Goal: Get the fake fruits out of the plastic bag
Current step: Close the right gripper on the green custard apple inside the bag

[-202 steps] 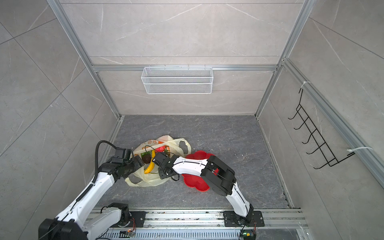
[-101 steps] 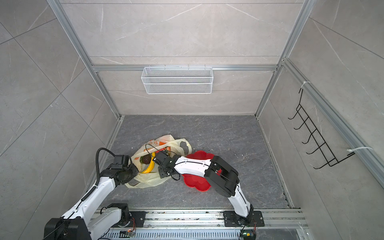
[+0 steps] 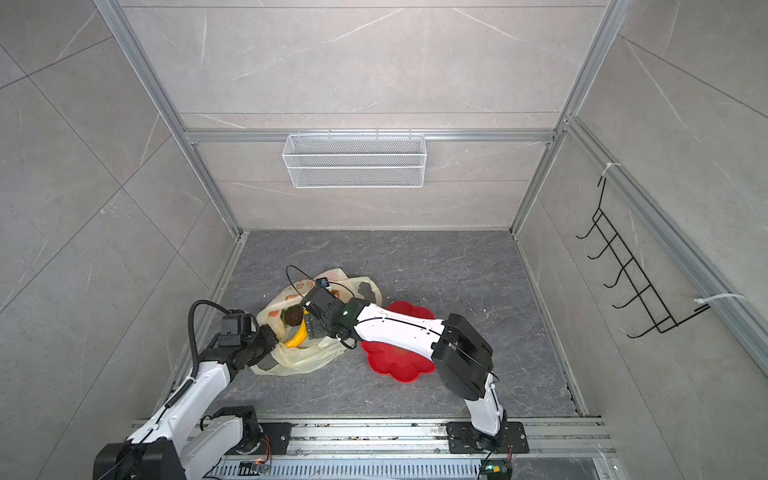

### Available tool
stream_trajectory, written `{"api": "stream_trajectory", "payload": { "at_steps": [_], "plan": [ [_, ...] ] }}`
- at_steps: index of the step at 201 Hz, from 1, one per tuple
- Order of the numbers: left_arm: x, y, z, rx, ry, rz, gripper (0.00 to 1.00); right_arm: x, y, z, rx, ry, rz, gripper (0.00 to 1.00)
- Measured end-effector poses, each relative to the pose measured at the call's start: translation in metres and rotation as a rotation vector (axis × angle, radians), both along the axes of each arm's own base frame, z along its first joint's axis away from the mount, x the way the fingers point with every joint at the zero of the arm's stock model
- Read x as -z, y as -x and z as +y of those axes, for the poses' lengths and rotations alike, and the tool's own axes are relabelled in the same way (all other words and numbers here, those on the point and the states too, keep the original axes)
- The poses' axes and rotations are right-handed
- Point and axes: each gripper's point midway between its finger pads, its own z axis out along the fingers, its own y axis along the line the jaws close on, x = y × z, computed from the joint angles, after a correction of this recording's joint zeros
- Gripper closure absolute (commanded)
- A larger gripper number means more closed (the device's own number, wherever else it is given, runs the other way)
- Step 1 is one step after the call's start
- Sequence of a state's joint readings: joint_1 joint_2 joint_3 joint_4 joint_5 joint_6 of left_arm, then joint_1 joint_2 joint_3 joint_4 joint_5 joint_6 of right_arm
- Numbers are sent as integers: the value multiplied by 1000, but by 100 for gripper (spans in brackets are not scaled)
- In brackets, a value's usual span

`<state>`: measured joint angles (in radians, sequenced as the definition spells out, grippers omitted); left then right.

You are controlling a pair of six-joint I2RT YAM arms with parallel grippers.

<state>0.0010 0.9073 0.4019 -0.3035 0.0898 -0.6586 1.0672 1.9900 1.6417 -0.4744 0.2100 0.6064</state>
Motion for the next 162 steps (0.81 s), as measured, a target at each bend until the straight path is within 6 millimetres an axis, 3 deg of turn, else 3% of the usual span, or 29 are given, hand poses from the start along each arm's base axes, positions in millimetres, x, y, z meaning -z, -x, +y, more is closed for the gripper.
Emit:
{"api": "stream_trajectory", "payload": {
  "at_steps": [30, 69, 118, 162],
  "plan": [
    [-10, 2, -2, 10, 9, -72, 100, 1, -17, 16, 35, -6, -5, 9],
    [-16, 3, -4, 18, 13, -118, 100, 34, -38, 17, 97, 60, 34, 7],
    [-14, 2, -6, 32, 20, -112, 100, 62, -41, 15, 128, 119, 82, 8],
    [-16, 1, -8, 42, 24, -122, 100, 78, -42, 18, 128, 126, 113, 19]
  ]
}}
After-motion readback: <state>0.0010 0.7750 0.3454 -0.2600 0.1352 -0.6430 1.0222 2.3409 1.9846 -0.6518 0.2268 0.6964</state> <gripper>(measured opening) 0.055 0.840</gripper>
